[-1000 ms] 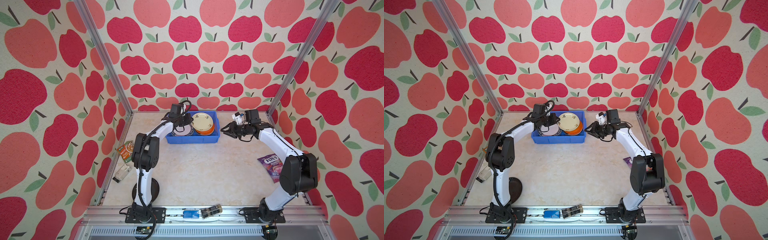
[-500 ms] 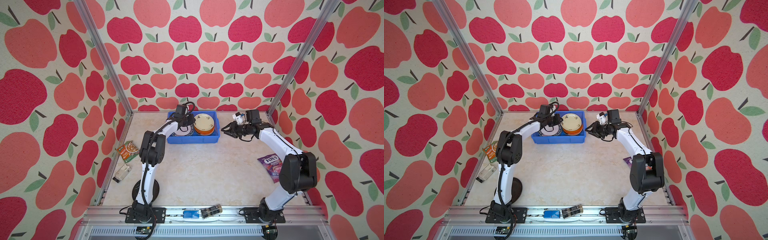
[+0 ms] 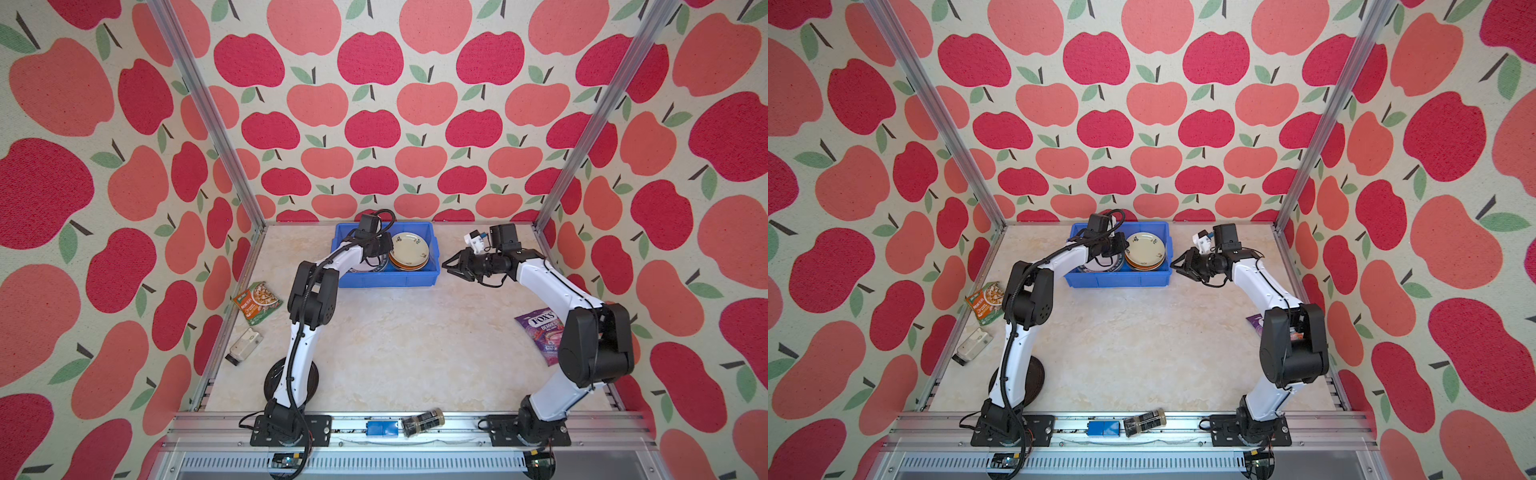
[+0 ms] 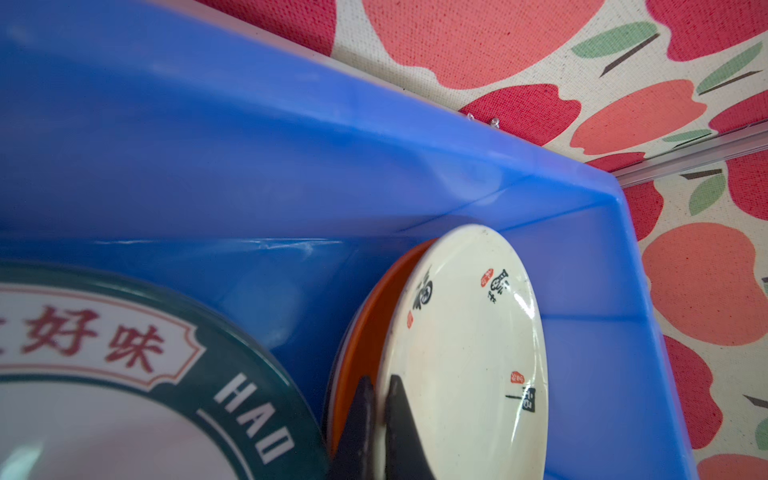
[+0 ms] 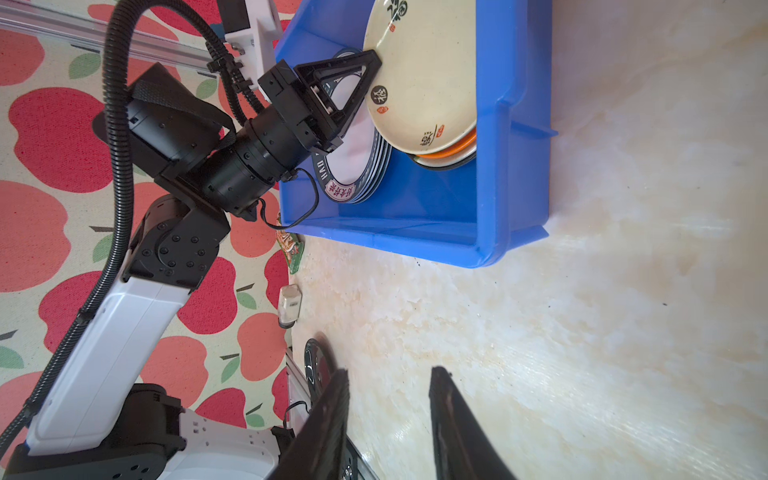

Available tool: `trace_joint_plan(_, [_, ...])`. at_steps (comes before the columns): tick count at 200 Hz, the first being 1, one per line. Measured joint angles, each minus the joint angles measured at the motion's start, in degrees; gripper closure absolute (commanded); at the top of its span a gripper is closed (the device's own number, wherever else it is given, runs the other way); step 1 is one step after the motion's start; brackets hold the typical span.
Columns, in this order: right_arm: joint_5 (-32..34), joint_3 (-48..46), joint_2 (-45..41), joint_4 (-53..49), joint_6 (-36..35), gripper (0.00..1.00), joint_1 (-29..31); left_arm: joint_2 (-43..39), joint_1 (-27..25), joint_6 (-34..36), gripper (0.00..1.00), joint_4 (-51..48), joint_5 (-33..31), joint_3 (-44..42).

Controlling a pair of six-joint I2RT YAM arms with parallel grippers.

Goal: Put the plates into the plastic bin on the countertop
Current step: 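Lower the cream plate into the bin onto the orange plate with the left gripper, then raise the left gripper from the bin while the right gripper reaches for the black plate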

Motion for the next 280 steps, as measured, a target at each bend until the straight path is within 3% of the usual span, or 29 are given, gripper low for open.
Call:
trace_joint_plan(4, [0.0,-0.1,0.0,0.1,0.0,0.64,0.0,0.0,0.0,0.0,1.0,-0.1,-0.1,0.2])
trace_joint_plan(37, [-0.2,-0.9,0.0,0.9,0.0,0.64,0.0,0.0,-0.6,1.0,0.63,-0.7,-1.4,0.9])
trace_joint_plan(73, [-0.4,-2.2,-0.4,2.7,0.7,0.64,0.0,0.0,-1.7,2.0,0.56,-1.9,-2.8,0.9])
trace_joint_plan(100, [-0.4,-3.2,-1.0,3.6,1.2,0.64,0.2,-0.4,-2.0,2.8,0.45,-1.9,-3.4,0.3])
trace_joint_plan(112, [-0.3,-3.4,-1.1,3.7,1.3,0.64,0.3,-0.9,-2.2,3.0,0.28,-1.9,-4.1,-0.2])
trace_joint_plan(126, [0.1,-3.5,-1.4,3.6,1.2,0.63,0.7,-1.9,-2.4,3.6,0.0,-1.9,-4.8,-0.9])
trace_joint_plan(164, [2.0,-3.7,-3.4,3.6,0.5,0.51,2.9,-5.7,-2.7,5.2,0.01,-2.4,-7.8,-2.6])
trace_joint_plan(206, [3.3,-3.7,-4.5,3.6,-0.5,0.52,5.8,-12.1,-2.7,6.1,0.01,-1.9,-9.7,-6.3])
trace_joint_plan(252, [4.8,-3.7,-3.9,4.4,-1.8,0.56,12.8,-33.9,-2.2,3.5,0.01,3.2,-8.9,-28.9])
trace_joint_plan(280, [3.8,-3.5,0.5,7.3,-1.9,0.51,20.2,-51.1,-0.7,0.3,0.01,3.9,-8.2,-43.2])
